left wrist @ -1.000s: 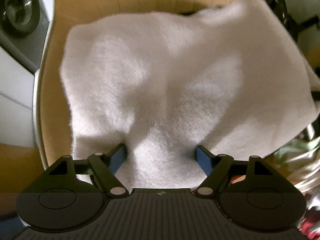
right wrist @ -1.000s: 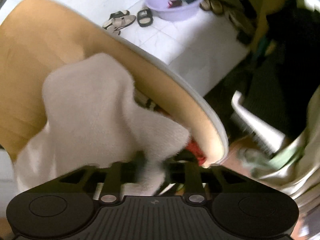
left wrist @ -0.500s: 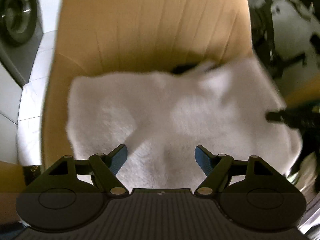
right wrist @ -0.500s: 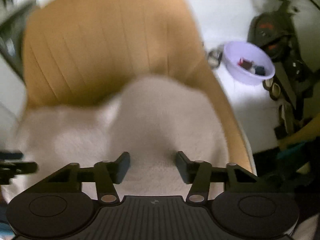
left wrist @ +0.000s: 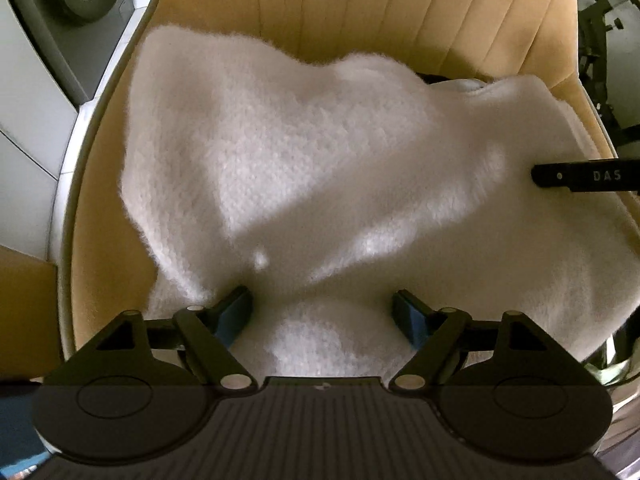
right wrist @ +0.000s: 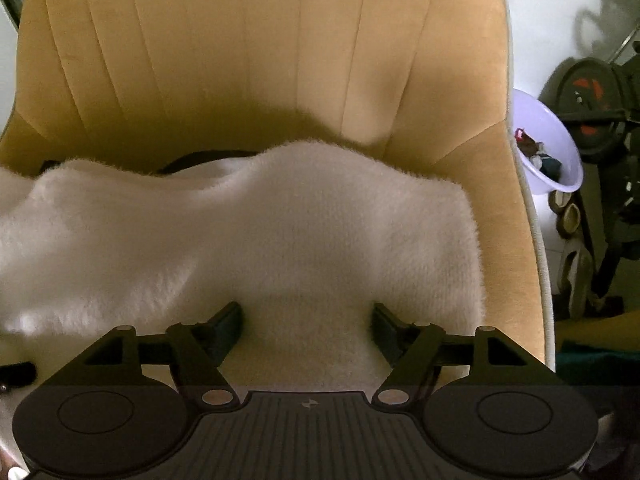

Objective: Fold clothes
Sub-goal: 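Open both grippers and release the sweater on top of the stack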

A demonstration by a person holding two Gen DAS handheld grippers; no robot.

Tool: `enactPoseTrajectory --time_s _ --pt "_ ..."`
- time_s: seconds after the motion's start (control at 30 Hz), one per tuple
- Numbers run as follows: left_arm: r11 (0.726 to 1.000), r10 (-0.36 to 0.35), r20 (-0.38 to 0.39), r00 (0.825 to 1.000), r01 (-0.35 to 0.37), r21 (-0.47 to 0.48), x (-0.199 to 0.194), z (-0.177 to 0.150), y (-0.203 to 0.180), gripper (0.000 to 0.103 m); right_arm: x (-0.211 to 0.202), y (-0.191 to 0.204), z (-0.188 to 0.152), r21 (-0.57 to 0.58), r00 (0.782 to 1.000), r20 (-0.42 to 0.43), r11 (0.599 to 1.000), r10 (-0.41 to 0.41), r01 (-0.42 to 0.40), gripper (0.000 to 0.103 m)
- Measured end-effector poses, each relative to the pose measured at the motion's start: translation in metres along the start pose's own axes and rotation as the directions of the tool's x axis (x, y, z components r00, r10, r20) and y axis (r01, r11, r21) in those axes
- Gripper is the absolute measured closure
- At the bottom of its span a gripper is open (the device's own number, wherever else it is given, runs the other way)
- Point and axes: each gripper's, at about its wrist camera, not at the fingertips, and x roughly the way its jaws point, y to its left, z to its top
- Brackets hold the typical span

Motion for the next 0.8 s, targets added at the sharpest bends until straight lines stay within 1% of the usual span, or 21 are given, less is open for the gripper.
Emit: enactPoseTrajectory --time_s 0.03,0.13,0.17,0.2,0.23,0.3,0.33,0.37,0.43,0.5,0.53,0.6,0.67,0.7,0.8 --pt "1.0 0.005 0.004 1.0 -0.005 0.0 -0.006 0.001 0.0 0.022 -0.006 -0.001 -0.002 0.011 1.0 0.014 1.0 0.006 -0.006 0.031" --pt "1.0 0.019 0.02 1.0 -0.019 -0.001 -0.023 0.004 -0.002 0.02 -0.036 -0.006 -0.013 0.056 0.997 0.064 0.998 0.037 -0.04 0.027" --pt "1.0 0.021 0.032 0.999 -0.021 0.0 -0.028 -0.001 -0.002 0.016 -0.049 -0.009 -0.02 0.065 0.996 0.076 0.997 0.046 -0.051 0.022" --pt "1.0 0.019 0.039 0.999 -0.019 0.002 -0.032 -0.004 -0.003 0.013 -0.06 -0.011 -0.028 0.067 0.995 0.079 0.996 0.057 -0.063 0.021" --pt "1.0 0.008 0.033 0.999 -0.008 0.009 -0.034 -0.007 -0.005 0.013 -0.068 -0.012 -0.036 0.058 0.995 0.074 0.996 0.065 -0.069 0.022" --pt "1.0 -0.009 0.017 1.0 0.008 0.025 -0.033 -0.012 -0.01 0.01 -0.079 -0.012 -0.055 0.042 0.997 0.062 0.998 0.041 -0.044 0.024" --pt "0.999 -0.002 -0.005 1.0 0.002 0.041 -0.025 -0.014 -0.014 0.008 -0.082 -0.012 -0.063 0.039 0.998 0.052 0.999 0.031 -0.033 0.024" --pt "0.998 0.009 -0.022 1.0 -0.007 0.055 -0.016 -0.016 -0.017 0.007 -0.079 -0.012 -0.07 0.044 0.999 0.034 0.999 0.024 -0.025 0.024" --pt "0.996 0.041 -0.032 0.999 -0.038 0.076 -0.002 -0.02 -0.021 0.001 -0.067 -0.008 -0.079 0.026 1.0 0.015 1.0 -0.003 0.003 0.022" --pt "0.995 0.059 -0.025 0.998 -0.057 0.085 0.005 -0.02 -0.022 0.0 -0.054 -0.004 -0.083 -0.001 1.0 0.014 1.0 -0.019 0.019 0.016" --pt "0.994 0.066 -0.022 0.998 -0.063 0.086 0.008 -0.02 -0.022 0.0 -0.048 -0.002 -0.084 -0.008 1.0 0.013 1.0 -0.021 0.021 0.012" --pt "0.994 0.072 -0.023 0.997 -0.07 0.078 0.014 -0.019 -0.023 0.0 -0.04 -0.002 -0.083 0.007 1.0 0.009 1.0 -0.015 0.015 0.007" --pt "0.994 0.075 -0.021 0.997 -0.074 0.078 0.016 -0.018 -0.024 0.0 -0.039 -0.008 -0.082 0.066 1.0 0.012 0.998 -0.003 0.002 0.001" --pt "0.994 0.075 -0.019 0.997 -0.073 0.082 0.016 -0.018 -0.024 0.0 -0.04 -0.01 -0.082 0.089 1.0 0.014 0.996 0.001 -0.002 0.001" --pt "0.99 0.083 0.01 0.996 -0.084 0.113 0.003 -0.02 -0.026 0.0 -0.058 -0.008 -0.084 0.089 0.999 0.037 0.996 -0.004 0.001 0.001"
